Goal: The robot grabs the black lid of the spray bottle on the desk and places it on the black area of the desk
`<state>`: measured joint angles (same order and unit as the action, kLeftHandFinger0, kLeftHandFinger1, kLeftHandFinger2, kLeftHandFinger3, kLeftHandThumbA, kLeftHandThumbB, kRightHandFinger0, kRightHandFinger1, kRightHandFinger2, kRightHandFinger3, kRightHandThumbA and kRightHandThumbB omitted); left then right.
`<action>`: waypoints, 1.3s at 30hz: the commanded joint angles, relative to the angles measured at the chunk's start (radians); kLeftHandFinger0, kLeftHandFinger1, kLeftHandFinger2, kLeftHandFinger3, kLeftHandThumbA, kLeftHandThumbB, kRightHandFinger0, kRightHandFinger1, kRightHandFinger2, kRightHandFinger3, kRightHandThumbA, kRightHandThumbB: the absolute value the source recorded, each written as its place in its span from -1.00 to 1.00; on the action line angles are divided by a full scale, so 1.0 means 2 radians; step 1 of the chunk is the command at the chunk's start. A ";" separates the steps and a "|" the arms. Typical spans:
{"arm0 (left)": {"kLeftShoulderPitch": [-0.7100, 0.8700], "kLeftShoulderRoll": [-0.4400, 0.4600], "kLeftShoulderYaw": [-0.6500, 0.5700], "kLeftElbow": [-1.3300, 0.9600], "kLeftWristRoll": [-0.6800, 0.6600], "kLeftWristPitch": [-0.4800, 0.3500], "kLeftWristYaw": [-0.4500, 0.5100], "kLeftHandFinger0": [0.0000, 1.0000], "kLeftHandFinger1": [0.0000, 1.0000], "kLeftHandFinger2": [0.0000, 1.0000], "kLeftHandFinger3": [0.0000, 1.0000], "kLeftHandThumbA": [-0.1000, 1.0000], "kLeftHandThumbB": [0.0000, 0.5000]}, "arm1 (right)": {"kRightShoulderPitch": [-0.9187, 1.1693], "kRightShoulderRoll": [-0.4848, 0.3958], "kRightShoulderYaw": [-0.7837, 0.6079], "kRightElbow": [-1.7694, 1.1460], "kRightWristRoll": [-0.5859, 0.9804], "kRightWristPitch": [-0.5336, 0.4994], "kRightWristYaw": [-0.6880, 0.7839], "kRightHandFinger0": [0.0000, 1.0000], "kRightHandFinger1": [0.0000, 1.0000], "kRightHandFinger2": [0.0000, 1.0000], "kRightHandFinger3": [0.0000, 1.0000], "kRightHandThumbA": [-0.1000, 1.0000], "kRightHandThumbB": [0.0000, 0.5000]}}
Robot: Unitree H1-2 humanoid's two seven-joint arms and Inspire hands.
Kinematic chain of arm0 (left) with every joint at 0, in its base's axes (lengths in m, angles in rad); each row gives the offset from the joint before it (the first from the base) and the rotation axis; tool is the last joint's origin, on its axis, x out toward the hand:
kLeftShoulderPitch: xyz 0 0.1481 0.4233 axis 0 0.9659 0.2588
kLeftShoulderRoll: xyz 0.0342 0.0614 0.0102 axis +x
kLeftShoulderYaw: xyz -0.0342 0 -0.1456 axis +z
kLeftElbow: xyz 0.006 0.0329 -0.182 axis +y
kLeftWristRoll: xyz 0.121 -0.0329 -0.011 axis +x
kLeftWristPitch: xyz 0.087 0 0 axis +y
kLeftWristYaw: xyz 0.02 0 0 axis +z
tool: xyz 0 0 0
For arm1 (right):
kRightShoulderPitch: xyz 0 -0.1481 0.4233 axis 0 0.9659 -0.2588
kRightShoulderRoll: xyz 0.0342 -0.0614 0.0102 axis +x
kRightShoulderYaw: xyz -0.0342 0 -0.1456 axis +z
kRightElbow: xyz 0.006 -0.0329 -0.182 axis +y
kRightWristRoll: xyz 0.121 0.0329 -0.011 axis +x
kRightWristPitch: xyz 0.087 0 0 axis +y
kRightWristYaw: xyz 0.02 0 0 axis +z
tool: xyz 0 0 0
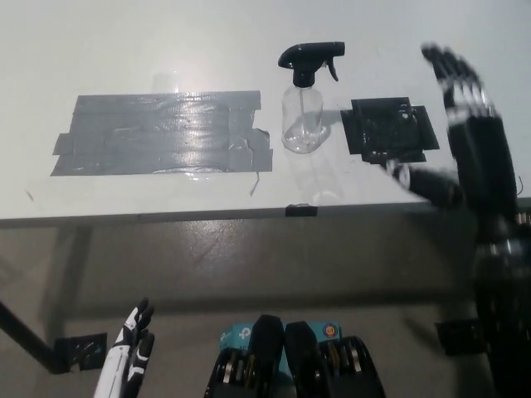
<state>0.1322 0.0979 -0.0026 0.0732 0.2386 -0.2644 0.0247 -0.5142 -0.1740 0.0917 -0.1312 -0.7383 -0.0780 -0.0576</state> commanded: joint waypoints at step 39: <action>-0.029 -0.003 -0.002 -0.021 0.005 -0.012 0.005 1.00 1.00 1.00 1.00 1.00 -0.57 | -0.298 0.017 0.130 0.395 -0.094 0.128 -0.030 1.00 1.00 1.00 1.00 1.00 0.65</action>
<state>0.0786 0.0898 -0.0029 0.0509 0.2591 -0.2631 0.0242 -1.0308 -0.1626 0.3447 0.6402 -0.9466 0.1781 -0.0611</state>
